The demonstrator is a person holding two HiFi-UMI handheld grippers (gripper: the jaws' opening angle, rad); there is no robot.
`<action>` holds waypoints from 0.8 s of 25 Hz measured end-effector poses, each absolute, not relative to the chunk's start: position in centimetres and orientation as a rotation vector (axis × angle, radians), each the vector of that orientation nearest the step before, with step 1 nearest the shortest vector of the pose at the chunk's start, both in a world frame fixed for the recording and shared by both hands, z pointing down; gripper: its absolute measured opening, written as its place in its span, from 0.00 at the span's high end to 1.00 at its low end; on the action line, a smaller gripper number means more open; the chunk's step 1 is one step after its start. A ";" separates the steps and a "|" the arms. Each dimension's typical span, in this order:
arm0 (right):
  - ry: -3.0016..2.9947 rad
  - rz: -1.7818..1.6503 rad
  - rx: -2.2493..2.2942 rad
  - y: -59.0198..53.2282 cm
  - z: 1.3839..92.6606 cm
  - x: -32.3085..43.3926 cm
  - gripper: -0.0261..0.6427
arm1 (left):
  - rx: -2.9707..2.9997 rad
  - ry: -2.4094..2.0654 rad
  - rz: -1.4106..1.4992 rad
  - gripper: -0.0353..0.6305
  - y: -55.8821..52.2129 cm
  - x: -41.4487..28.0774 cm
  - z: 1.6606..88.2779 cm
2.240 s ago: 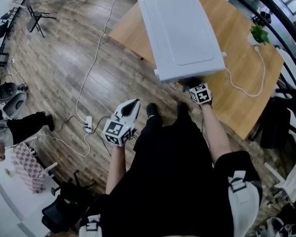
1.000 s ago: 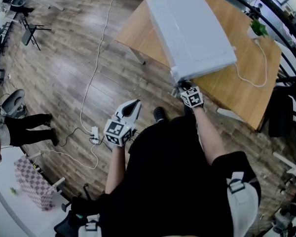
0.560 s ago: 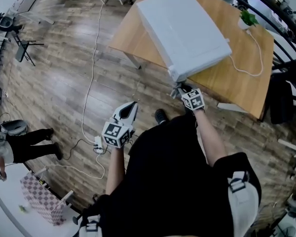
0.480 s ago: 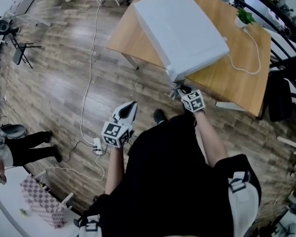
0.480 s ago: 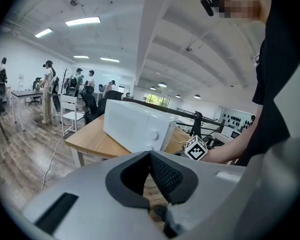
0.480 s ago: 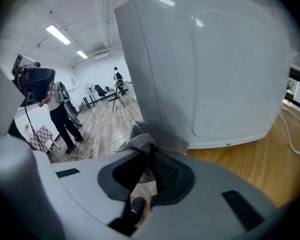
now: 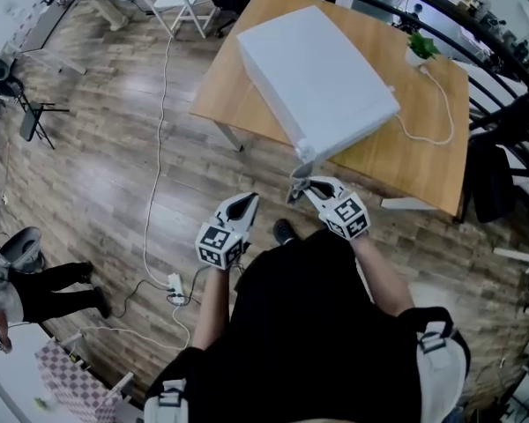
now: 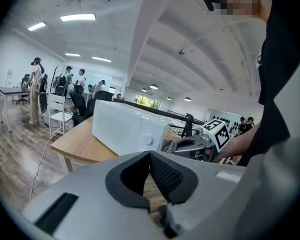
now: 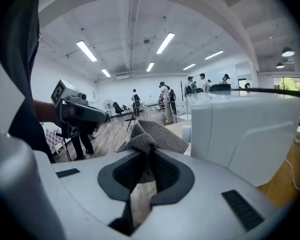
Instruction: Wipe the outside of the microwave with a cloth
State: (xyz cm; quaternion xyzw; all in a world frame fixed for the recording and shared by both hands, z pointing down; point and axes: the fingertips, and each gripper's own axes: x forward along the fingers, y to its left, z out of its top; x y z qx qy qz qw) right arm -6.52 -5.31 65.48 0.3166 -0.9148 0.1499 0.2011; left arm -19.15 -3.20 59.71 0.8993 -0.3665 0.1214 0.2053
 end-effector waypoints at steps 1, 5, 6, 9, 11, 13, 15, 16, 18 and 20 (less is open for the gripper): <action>-2.569 0.390 0.868 -5.2 64.5 -7.0 0.91 | 2.513 -1.024 0.334 0.94 -3.4 -19.2 59.5; -2.596 0.255 0.830 -6.1 61.7 -8.0 0.91 | 2.514 -1.076 0.294 0.94 -4.4 -20.5 58.4; -2.610 0.227 0.834 -6.7 60.7 -8.0 0.91 | 2.506 -1.091 0.287 0.94 -4.7 -21.1 58.3; -2.658 0.179 0.880 -8.7 57.7 -7.9 0.91 | 2.493 -1.120 0.285 0.94 -5.2 -22.5 58.1; -2.675 0.167 0.918 -9.7 56.6 -7.6 0.91 | 2.498 -1.131 0.294 0.94 -5.2 -22.9 57.9; -2.676 0.151 0.938 -10.2 56.0 -7.4 0.91 | 2.501 -1.145 0.295 0.94 -5.2 -23.2 57.7; -2.676 0.131 0.937 -10.5 55.7 -7.5 0.91 | 2.501 -1.161 0.286 0.94 -5.1 -23.3 57.4; -2.675 0.121 0.934 -10.5 55.6 -7.5 0.91 | 2.500 -1.168 0.280 0.94 -5.0 -23.4 57.3; -2.674 0.107 0.927 -10.5 55.1 -7.6 0.91 | 2.499 -1.170 0.268 0.94 -4.9 -23.3 57.0; -2.680 0.101 0.925 -10.7 54.5 -7.6 0.91 | 2.500 -1.164 0.256 0.94 -4.9 -23.3 56.7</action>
